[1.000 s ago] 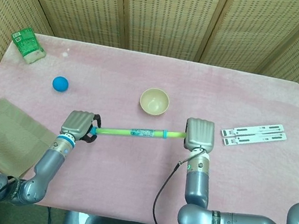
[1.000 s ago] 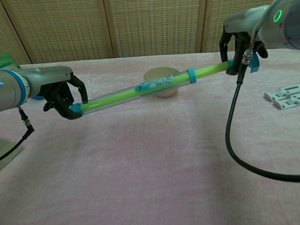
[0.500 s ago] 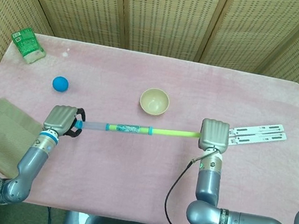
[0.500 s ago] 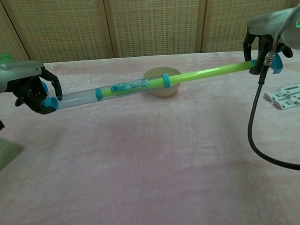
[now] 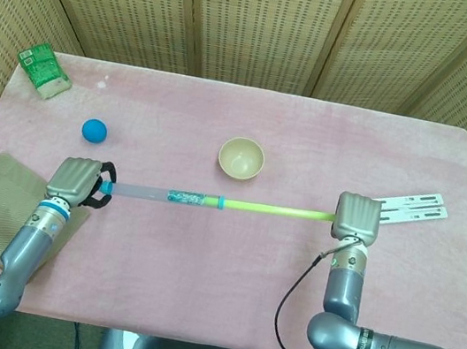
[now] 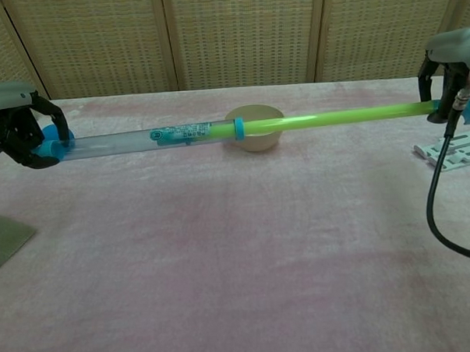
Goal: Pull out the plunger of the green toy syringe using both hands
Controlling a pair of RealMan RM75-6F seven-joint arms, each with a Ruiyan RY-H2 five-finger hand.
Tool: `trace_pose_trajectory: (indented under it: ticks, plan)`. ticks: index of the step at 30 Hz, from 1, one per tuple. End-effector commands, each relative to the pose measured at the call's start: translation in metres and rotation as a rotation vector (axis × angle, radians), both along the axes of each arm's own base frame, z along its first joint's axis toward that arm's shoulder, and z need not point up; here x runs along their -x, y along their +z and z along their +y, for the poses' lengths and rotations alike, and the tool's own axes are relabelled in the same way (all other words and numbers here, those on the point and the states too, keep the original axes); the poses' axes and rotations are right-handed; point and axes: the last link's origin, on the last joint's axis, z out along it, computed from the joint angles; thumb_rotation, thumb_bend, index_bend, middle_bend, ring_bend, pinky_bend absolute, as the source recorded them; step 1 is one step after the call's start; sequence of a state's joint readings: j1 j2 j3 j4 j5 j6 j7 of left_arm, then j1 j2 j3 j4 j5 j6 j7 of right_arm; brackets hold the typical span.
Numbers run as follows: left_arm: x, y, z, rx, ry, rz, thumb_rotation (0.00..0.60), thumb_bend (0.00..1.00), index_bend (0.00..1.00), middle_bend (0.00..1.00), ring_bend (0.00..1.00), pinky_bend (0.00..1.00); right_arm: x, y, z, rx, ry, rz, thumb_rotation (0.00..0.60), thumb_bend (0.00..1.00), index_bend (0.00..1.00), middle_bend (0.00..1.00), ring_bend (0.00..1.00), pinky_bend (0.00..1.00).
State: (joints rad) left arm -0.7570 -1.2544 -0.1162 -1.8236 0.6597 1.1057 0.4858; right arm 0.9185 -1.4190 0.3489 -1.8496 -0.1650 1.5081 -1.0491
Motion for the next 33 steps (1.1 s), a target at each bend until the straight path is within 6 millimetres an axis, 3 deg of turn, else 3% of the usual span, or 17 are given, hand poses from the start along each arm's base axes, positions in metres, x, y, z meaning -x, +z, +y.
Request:
trace_pose_trajectory:
  ticks: [1,17,20,23,27,31,33]
  plan:
    - [0.001,0.002,-0.002,0.003,-0.001,0.005,0.600,0.39,0.52,0.88,0.78,0.70,0.001,0.003,0.001,0.006,-0.002,-0.001,0.600,0.62,0.85,1.00,1.00,0.75]
    - [0.004,0.008,-0.014,0.008,0.000,0.018,0.600,0.39,0.52,0.88,0.78,0.70,0.005,0.016,0.011,0.020,-0.017,-0.002,0.600,0.62,0.84,1.00,1.00,0.75]
    - [0.003,0.009,-0.015,0.008,0.000,0.018,0.600,0.38,0.50,0.87,0.78,0.70,0.005,0.018,0.013,0.020,-0.013,-0.006,0.600,0.58,0.83,1.00,1.00,0.74]
    - [0.001,0.009,-0.017,0.011,-0.009,0.026,0.600,0.32,0.38,0.74,0.69,0.64,0.004,0.018,0.016,0.007,-0.010,-0.008,0.600,0.45,0.70,0.91,0.93,0.70]
    - [0.005,0.012,-0.023,0.041,-0.014,0.092,0.600,0.20,0.16,0.37,0.40,0.45,0.006,0.021,0.022,-0.035,-0.028,0.032,0.600,0.29,0.45,0.61,0.69,0.54]
    - [0.007,0.015,-0.031,0.064,-0.014,0.133,0.600,0.13,0.06,0.16,0.21,0.31,0.011,0.024,0.028,-0.076,-0.075,0.072,0.600,0.21,0.26,0.34,0.43,0.35]
    - [0.006,0.017,-0.038,0.085,-0.009,0.137,0.600,0.11,0.04,0.10,0.16,0.27,0.014,0.024,0.031,-0.099,-0.103,0.077,0.600,0.19,0.22,0.26,0.34,0.31]
